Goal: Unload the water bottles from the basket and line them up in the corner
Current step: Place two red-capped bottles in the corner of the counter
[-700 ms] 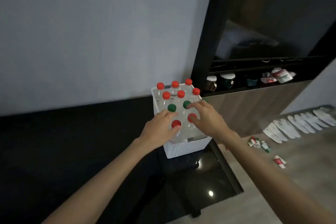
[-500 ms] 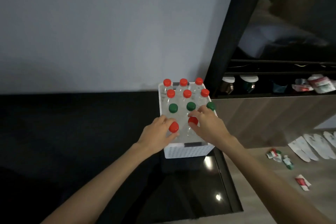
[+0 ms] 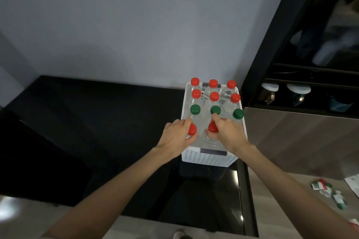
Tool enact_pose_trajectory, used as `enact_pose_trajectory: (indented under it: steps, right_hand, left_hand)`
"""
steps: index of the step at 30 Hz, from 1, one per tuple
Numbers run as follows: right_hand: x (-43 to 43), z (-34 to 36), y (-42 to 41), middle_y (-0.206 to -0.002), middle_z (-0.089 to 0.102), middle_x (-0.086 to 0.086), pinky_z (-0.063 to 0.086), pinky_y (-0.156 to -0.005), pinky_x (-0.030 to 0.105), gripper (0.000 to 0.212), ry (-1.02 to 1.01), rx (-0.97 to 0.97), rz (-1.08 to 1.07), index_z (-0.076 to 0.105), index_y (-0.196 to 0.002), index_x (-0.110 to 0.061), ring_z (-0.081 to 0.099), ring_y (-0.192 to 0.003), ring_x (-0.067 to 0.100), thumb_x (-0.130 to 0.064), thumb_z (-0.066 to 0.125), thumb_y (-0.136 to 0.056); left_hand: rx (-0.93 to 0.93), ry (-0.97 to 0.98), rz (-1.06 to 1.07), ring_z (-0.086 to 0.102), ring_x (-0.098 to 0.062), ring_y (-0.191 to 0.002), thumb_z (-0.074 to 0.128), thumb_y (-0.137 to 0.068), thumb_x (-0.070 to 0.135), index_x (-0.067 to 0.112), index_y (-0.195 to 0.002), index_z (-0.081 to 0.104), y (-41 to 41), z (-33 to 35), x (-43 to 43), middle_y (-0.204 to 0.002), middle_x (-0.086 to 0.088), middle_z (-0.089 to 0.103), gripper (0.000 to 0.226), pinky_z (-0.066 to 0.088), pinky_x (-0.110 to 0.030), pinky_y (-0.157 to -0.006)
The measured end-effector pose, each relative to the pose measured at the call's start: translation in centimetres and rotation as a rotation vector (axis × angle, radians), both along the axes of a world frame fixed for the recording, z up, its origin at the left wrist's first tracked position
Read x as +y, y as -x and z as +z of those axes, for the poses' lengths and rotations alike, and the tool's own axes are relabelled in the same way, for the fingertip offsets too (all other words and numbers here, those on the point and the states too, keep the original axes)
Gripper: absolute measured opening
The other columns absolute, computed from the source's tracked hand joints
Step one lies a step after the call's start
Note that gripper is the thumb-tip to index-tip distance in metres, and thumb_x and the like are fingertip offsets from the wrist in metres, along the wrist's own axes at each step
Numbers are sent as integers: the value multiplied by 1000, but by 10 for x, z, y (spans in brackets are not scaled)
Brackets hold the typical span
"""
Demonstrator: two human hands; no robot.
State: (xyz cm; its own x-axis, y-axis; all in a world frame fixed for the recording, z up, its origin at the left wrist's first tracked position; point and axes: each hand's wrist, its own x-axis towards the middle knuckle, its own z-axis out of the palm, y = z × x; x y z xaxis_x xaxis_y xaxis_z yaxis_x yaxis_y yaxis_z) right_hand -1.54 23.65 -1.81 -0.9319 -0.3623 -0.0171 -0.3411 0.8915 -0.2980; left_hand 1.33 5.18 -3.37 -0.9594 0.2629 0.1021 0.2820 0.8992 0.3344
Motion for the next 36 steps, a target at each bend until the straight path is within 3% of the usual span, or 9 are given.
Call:
enact_pose_trajectory:
  steps: [6,10,14,19,24,30,36]
  right_hand:
    - [1,18,-16,-80,59,-3,47,-64,32,21,176,126,-88,48,-91,-15,57,-70,15,-32,61,-90]
    - [-11,64,-19,-80,58,-5,36,-57,19,15,347,306,-90,52,-91,-15,53,-68,14,-25,62,-89]
    - [-35,118,-16,-81,53,-11,24,-60,24,19,444,424,-23,52,-90,-17,45,-68,9,-31,64,-85]
    - [-70,162,-19,-82,55,-11,34,-63,28,15,484,483,69,50,-90,-20,51,-71,13,-30,60,-85]
    - [-129,173,-32,-78,56,-8,35,-63,30,18,448,455,191,49,-90,-17,52,-69,18,-32,59,-86]
    - [-221,155,-56,-73,53,-9,35,-61,29,23,381,372,343,44,-87,-21,52,-65,17,-40,58,-88]
    - [-334,135,-89,-73,51,-10,27,-54,14,24,330,326,447,44,-90,-23,45,-58,0,-42,58,-90]
  left_hand:
    - [48,-153,39,51,-12,-85,57,-90,34,15,-103,47,-6,22,7,-97,1,57,26,53,-36,-74]
    - [157,-275,89,49,-12,-73,59,-88,29,14,-94,45,-5,65,7,-87,2,52,21,50,-35,-65]
    - [262,-362,173,51,-16,-72,57,-89,31,15,-92,44,-13,107,-13,-85,4,52,21,42,-32,-62]
    - [413,-382,240,50,-15,-67,57,-87,28,15,-92,44,-28,148,-49,-81,3,52,18,36,-27,-58]
    - [472,-260,320,47,-16,-66,59,-87,25,13,-92,43,-56,168,-112,-80,1,51,20,34,-27,-59]
    - [425,-263,434,50,-13,-67,59,-90,30,15,-98,46,-104,153,-218,-84,2,53,22,43,-29,-62]
    - [396,-231,531,52,-12,-72,58,-90,31,17,-97,44,-163,133,-339,-88,1,55,21,41,-26,-66]
